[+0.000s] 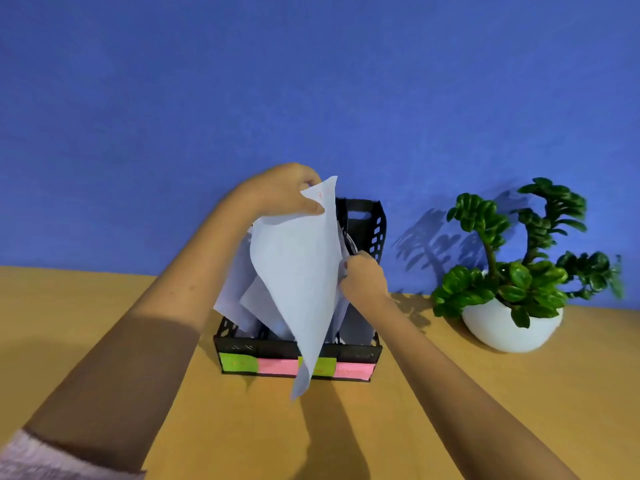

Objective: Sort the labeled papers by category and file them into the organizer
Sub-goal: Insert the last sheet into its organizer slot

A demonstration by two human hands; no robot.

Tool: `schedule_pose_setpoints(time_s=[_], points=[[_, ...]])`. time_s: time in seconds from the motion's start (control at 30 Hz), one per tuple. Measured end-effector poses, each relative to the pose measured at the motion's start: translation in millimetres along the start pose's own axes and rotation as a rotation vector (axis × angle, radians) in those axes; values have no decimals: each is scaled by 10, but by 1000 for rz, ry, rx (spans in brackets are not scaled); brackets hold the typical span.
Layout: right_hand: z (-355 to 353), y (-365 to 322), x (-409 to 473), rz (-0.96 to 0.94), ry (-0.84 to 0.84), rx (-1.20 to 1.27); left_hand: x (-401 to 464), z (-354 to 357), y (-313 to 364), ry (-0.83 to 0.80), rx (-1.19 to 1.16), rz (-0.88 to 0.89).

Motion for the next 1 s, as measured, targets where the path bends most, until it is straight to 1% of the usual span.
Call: schedule_pose_setpoints(time_s=[0.13, 0.2, 0.27, 0.37, 0.53, 0.6, 0.73, 0.87, 1.0], points=[[-44, 51, 9, -9, 7, 10, 251, 7, -118, 246, -126, 0], [-53, 49, 8, -26, 11, 9, 332, 49, -205, 340, -111, -27], [-40, 46, 3, -33, 5, 5, 390, 140, -303, 385, -56, -70], [-33, 25, 7, -46, 0, 68, 476, 406, -448, 337, 33, -136], [3, -51, -7, -97, 57, 163, 495, 1010, -649, 126, 65, -249], [31, -89, -13, -113, 67, 184, 483, 1232, -704, 62, 43, -277], [74, -153, -26, -134, 78, 246, 455, 1514, -818, 10, -75, -338], [121, -203, -65, -167, 77, 302, 450, 1608, -881, -16, -102, -364], [164, -218, -37, -157, 88, 316, 498, 1597, -907, -24, -85, -338]])
Point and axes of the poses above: each hand's wrist, its own x-axis towards the middle knuckle, its own z-axis out of the palm, y = z × x, the point moved 8 cm from there along x, towards the middle knuckle, and after that the axes turned 13 degrees about z, right-handed, at the moved point
